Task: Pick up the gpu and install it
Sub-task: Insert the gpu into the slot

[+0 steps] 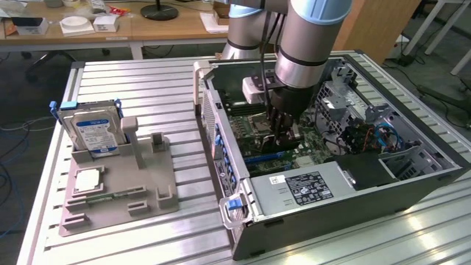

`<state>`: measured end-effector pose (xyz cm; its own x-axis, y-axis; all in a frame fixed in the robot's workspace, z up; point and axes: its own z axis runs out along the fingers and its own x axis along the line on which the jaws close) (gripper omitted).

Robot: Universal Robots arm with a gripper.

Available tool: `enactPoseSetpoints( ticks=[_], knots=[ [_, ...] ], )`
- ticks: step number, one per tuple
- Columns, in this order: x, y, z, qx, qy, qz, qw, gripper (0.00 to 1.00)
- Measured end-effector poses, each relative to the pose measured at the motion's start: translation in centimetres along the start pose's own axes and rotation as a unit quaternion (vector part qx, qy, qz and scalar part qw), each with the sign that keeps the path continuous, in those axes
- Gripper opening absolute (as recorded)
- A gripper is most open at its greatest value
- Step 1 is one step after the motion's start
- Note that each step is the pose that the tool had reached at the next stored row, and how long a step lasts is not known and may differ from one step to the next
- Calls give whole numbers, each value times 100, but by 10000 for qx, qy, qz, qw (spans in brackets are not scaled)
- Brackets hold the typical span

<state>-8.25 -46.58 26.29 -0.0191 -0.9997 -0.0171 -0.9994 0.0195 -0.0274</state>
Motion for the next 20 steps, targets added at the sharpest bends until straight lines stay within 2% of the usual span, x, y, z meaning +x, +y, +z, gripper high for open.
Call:
enactPoseSetpoints(
  ticks=[20],
  knots=[
    [-7,33,58,-1,-1,0,10000,27]
  ],
)
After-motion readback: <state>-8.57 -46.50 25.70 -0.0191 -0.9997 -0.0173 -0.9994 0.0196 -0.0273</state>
